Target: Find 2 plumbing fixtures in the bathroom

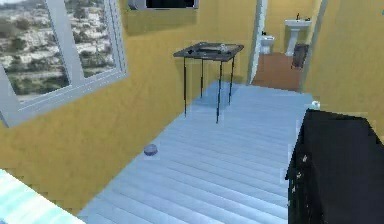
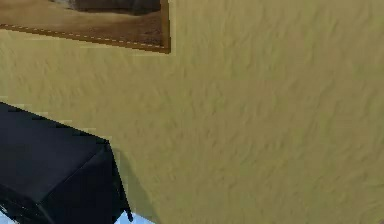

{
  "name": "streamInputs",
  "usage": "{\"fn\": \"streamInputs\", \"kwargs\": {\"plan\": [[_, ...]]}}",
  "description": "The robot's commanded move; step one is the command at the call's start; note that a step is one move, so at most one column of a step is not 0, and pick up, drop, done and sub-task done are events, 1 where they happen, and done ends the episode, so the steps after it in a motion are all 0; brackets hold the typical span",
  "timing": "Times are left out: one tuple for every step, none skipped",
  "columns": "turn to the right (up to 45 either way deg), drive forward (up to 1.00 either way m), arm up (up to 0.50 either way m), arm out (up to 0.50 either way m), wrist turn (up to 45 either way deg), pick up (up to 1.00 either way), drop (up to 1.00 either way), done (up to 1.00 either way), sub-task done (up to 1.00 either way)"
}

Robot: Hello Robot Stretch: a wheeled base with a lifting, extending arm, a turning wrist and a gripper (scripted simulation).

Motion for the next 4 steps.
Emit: {"fn": "streamInputs", "kwargs": {"plan": [[0.0, 0.45, 0.0, 0.0, 0.0, 0.0, 0.0, 0.0, 0.0], [24.0, 0.0, 0.0, 0.0, 0.0, 0.0, 0.0, 0.0, 0.0], [0.0, 1.0, 0.0, 0.0, 0.0, 0.0, 0.0, 0.0, 0.0], [0.0, 1.0, 0.0, 0.0, 0.0, 0.0, 0.0, 0.0, 0.0]]}}
